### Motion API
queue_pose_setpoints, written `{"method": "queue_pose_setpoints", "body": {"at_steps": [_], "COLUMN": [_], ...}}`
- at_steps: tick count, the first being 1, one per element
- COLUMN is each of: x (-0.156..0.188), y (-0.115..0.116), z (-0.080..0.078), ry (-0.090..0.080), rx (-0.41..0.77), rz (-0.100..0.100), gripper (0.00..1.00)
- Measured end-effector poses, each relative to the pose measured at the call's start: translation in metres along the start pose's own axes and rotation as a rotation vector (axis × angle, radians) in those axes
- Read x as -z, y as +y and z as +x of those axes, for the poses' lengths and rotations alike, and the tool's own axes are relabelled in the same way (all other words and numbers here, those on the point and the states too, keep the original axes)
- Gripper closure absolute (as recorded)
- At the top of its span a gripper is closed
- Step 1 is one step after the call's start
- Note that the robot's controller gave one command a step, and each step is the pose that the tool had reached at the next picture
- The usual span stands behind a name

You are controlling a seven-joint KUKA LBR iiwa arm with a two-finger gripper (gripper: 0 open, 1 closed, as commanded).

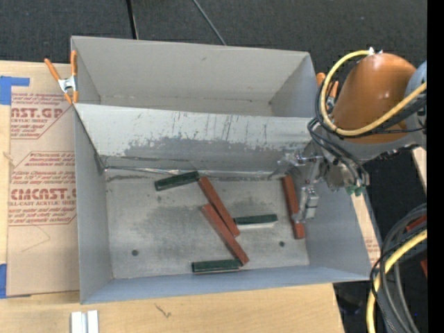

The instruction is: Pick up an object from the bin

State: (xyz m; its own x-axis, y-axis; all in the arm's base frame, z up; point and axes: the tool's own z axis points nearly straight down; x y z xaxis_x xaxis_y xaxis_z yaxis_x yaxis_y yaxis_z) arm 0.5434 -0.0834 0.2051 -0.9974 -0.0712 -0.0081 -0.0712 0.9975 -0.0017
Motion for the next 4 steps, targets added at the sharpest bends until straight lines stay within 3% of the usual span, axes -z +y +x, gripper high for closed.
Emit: {"method": "queue_pose_setpoints", "body": {"at_steps": [1,2,3,4], "x": [-0.023,-0.037,-0.072,-0.093], "y": [0.000,0.021,0.024,0.023], "z": [0.027,0.021,0.024,0.013], "ry": [0.019,-0.005,0.009,0.008], "rx": [0.116,0.068,-0.199,-0.065], "rz": [-0.006,0.001,-0.003,-0.001], "gripper": [0.00,0.00,0.00,0.00]}}
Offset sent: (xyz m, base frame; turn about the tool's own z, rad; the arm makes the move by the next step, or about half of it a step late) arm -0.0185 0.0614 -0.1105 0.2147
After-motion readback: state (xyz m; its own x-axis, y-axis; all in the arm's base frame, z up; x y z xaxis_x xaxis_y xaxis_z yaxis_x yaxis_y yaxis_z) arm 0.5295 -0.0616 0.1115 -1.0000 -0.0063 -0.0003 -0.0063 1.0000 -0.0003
